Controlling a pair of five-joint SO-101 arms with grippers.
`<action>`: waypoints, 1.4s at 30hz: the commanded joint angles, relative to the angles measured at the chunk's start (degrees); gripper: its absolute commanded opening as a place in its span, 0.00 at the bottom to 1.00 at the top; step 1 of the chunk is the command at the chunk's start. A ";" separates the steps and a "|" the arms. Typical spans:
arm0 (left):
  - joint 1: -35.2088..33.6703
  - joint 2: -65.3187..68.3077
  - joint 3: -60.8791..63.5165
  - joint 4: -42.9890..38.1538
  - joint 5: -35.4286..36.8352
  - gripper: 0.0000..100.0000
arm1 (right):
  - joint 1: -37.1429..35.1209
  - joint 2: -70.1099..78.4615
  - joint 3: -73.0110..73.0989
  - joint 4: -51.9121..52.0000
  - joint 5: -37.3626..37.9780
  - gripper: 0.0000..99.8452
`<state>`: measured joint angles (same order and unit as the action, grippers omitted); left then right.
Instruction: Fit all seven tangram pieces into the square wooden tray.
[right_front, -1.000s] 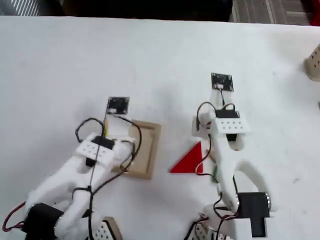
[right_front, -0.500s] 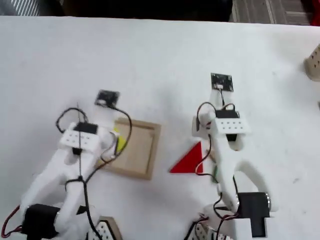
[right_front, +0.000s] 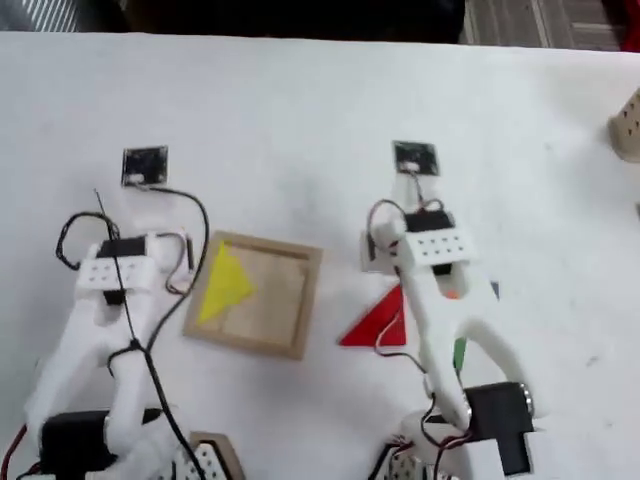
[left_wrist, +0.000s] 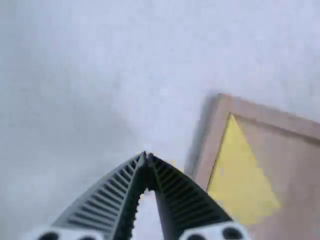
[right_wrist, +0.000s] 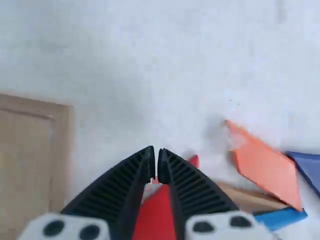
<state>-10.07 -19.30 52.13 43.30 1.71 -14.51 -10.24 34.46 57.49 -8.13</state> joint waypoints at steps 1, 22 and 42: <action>-1.98 -0.22 -0.79 -2.90 -0.09 0.02 | -4.53 -2.24 -4.48 0.57 -0.70 0.02; -3.91 0.04 -0.44 -7.21 -0.09 0.20 | -19.21 24.84 -17.32 -1.89 -12.22 0.19; -3.82 0.04 0.44 -7.21 -0.09 0.20 | 1.27 26.59 -27.52 5.93 -9.41 0.02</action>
<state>-13.76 -19.12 53.01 37.49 1.63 -16.97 17.19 11.25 61.01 -18.68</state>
